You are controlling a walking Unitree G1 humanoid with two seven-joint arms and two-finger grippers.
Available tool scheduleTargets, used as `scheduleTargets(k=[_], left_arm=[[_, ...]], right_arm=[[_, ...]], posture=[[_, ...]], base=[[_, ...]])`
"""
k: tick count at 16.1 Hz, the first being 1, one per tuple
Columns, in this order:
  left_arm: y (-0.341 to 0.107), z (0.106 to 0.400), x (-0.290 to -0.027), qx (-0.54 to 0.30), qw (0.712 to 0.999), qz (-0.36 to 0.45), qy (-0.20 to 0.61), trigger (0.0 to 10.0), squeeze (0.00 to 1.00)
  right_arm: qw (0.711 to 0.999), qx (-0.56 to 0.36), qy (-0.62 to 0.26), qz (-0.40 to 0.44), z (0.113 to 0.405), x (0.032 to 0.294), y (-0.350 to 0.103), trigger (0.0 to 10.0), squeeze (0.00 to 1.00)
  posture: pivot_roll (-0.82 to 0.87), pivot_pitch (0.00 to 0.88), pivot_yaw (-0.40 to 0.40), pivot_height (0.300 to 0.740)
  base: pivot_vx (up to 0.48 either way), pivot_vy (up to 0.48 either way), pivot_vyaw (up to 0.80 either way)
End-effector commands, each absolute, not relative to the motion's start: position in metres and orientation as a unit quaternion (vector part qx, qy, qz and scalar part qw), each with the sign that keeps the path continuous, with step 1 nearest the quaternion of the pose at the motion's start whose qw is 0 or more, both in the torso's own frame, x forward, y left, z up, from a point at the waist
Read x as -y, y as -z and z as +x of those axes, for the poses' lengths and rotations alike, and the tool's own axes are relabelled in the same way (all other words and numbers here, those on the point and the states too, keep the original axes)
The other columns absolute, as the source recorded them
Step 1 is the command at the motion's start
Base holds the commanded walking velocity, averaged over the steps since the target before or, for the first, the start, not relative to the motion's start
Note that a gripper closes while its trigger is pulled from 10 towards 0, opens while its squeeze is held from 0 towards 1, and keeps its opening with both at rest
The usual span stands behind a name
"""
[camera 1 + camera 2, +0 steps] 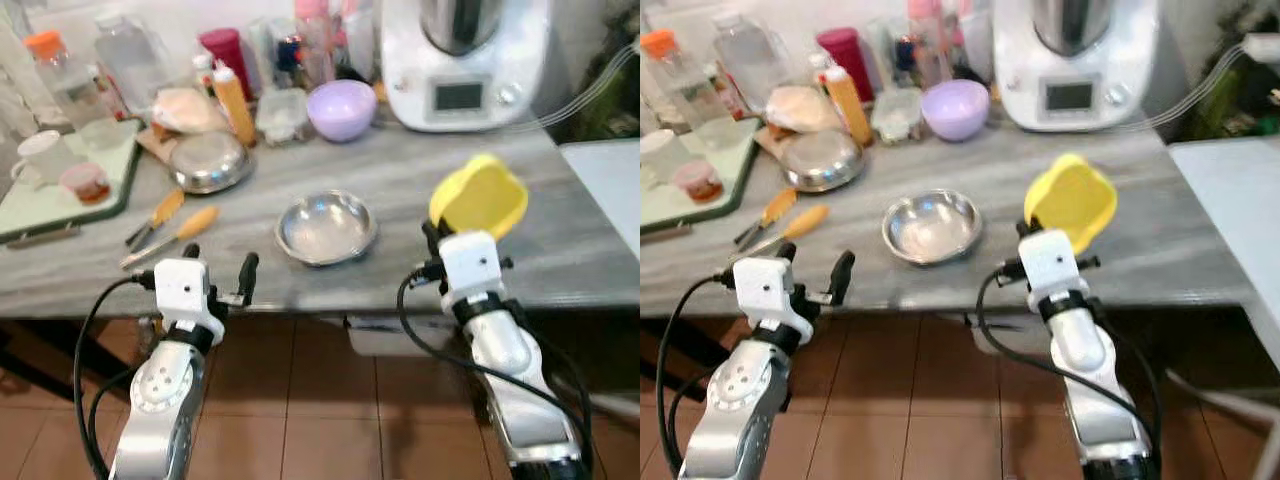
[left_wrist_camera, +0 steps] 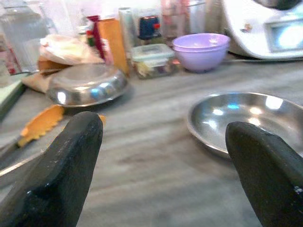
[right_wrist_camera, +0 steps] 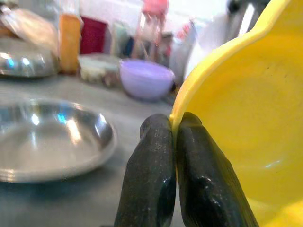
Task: Setting the table
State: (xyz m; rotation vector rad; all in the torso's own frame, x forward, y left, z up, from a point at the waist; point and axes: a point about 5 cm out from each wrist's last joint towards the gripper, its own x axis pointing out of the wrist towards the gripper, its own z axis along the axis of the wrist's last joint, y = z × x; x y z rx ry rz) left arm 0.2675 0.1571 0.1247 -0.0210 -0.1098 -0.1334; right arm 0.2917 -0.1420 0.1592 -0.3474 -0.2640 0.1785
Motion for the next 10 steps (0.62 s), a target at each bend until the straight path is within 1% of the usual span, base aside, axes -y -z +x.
scheduleTargets(k=[1,3,10], left_arm=[[-0.125,0.266,-0.169,0.05,0.997,-0.003,0.052,10.0,0.0],[-0.123,0.265,-0.168,0.045,0.998,-0.004,0.054,10.0,0.0],[-0.121,0.264,-0.167,0.037,0.998,-0.005,0.055,10.0,0.0]], right_arm=[[0.969,0.149,-0.103,-0.167,0.291,0.13,-0.167,10.0,0.0],[0.967,0.158,-0.102,-0.169,0.291,0.131,-0.173,10.0,0.0],[0.963,0.166,-0.111,-0.183,0.292,0.129,-0.179,10.0,0.0]], posture=[[-0.1,0.101,0.134,0.74],[-0.11,0.104,0.136,0.74],[-0.11,0.106,0.13,0.74]], base=[[0.364,0.0,0.0],[0.298,0.0,0.0],[0.0,0.0,0.0]])
